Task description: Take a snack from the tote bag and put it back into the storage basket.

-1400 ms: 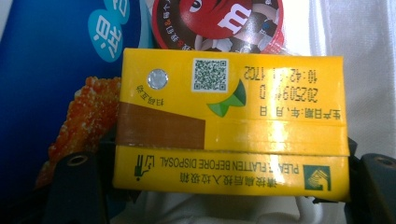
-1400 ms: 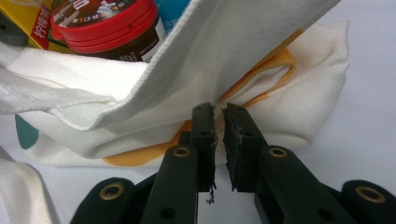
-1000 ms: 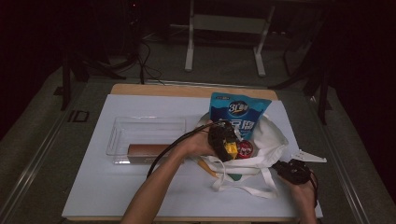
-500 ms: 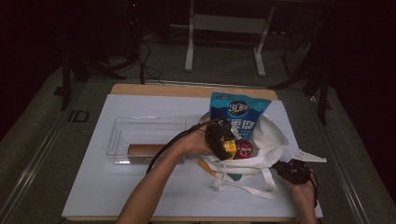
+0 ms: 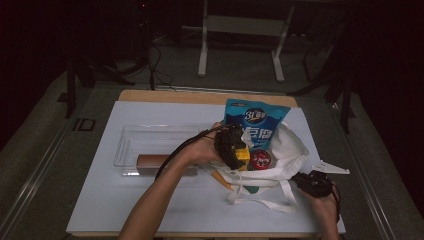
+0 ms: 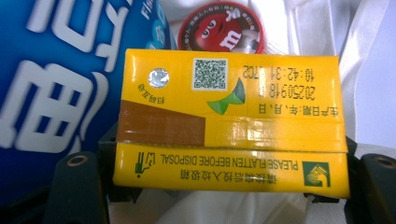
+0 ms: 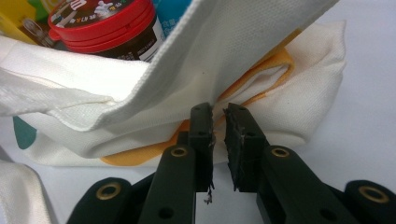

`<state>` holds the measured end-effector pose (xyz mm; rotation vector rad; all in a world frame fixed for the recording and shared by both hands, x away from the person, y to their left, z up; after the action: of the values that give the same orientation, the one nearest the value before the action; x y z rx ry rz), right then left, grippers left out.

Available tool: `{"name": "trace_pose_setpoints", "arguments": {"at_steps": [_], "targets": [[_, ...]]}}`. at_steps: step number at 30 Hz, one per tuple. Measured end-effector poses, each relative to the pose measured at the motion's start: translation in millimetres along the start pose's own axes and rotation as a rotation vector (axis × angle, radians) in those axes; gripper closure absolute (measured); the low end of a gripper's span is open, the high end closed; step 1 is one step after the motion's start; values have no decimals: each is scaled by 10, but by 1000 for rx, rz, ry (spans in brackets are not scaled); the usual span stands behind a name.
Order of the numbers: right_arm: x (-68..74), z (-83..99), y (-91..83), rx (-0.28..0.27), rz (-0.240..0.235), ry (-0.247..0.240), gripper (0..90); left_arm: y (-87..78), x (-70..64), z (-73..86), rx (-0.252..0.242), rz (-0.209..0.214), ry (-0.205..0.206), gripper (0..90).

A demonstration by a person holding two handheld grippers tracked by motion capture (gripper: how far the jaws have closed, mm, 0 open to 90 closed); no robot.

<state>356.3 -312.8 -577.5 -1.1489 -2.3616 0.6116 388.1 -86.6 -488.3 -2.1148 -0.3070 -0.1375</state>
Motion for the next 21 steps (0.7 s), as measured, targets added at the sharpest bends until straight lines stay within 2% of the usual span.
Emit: {"name": "trace_pose_setpoints", "arguments": {"at_steps": [8,15,21], "targets": [[3,-1,1,0,1,2,805,-130,20,26,4,-10,25,282],[1,2,1,1,0,3,805,-237,29,21,-8,-2,33,283],[2,2,2,1,0,3,806,-337,39,53,-24,5,25,283]]}}
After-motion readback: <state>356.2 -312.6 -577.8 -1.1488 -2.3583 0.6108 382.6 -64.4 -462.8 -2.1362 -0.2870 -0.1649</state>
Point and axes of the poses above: each handheld gripper's, and its own axes: y roughly forward along the jaws, z roughly out of its underside, x roughly to its left, the point moved 9 cm from there along y, roughly forward along the jaws, and after that the axes turned 2 degrees about -z, right-handed, at the moved point
